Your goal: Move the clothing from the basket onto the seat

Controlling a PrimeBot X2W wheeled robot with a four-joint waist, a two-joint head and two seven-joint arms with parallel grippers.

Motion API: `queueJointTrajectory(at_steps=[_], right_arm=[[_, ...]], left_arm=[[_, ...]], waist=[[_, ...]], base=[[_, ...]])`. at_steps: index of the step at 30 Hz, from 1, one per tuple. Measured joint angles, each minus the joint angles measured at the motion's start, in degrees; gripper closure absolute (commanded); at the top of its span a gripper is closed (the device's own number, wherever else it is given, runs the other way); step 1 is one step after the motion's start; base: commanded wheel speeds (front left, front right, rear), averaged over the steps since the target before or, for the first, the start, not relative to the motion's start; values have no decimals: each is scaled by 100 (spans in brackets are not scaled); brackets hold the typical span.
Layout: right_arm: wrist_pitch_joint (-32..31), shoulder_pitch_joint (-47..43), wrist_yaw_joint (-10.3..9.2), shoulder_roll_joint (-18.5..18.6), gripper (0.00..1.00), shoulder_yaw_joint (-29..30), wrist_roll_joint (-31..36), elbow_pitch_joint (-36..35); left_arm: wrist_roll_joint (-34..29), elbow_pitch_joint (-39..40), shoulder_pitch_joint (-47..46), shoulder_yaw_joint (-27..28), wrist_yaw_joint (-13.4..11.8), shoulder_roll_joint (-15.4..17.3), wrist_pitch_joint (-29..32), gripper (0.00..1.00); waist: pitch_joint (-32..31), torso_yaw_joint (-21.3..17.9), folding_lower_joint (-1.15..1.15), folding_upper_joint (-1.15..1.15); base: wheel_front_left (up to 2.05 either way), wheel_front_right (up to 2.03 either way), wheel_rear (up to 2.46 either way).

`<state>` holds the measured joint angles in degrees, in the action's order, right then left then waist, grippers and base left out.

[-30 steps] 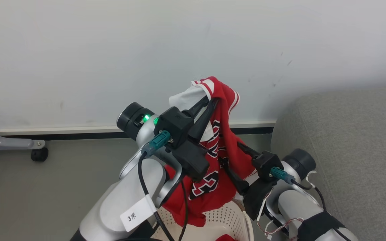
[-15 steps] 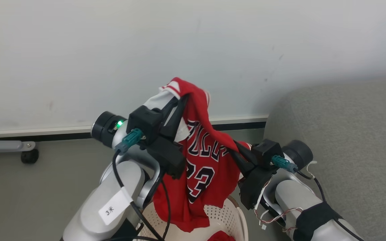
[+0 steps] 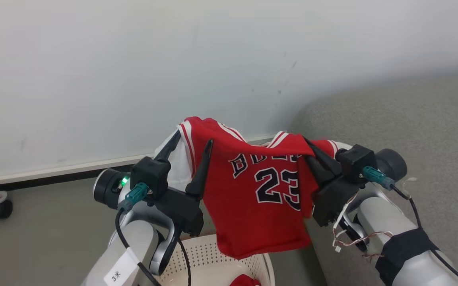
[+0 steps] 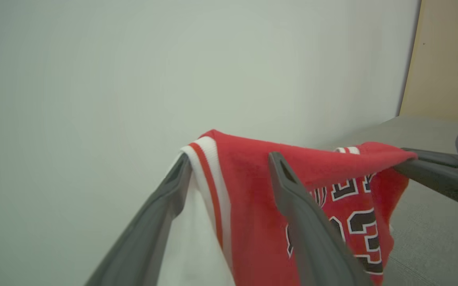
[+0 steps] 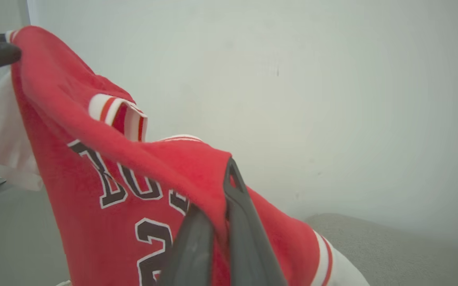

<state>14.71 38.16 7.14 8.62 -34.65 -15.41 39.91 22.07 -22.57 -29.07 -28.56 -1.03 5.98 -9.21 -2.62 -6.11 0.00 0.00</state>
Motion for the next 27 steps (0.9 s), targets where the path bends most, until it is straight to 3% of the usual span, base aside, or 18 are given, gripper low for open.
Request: queueJointTrajectory(at_steps=[3, 14, 27], right_arm=[[-1, -38, -13, 141, 100, 74, -14, -174], [0, -509, -356, 824, 100, 409, 76, -1043], [0, -961, -520, 1335, 100, 555, 182, -2037]], left_arm=[[9, 10, 157, -3, 0, 21, -57, 0], [166, 90, 743, -31, -48, 32, -179, 0], [198, 385, 1207, -261, -99, -64, -252, 0]], waist=[[-18, -142, 0, 0], [-100, -757, 0, 0], [-87, -1736, 0, 0]], base=[[0, 0, 0], [0, 0, 0], [0, 0, 0]])
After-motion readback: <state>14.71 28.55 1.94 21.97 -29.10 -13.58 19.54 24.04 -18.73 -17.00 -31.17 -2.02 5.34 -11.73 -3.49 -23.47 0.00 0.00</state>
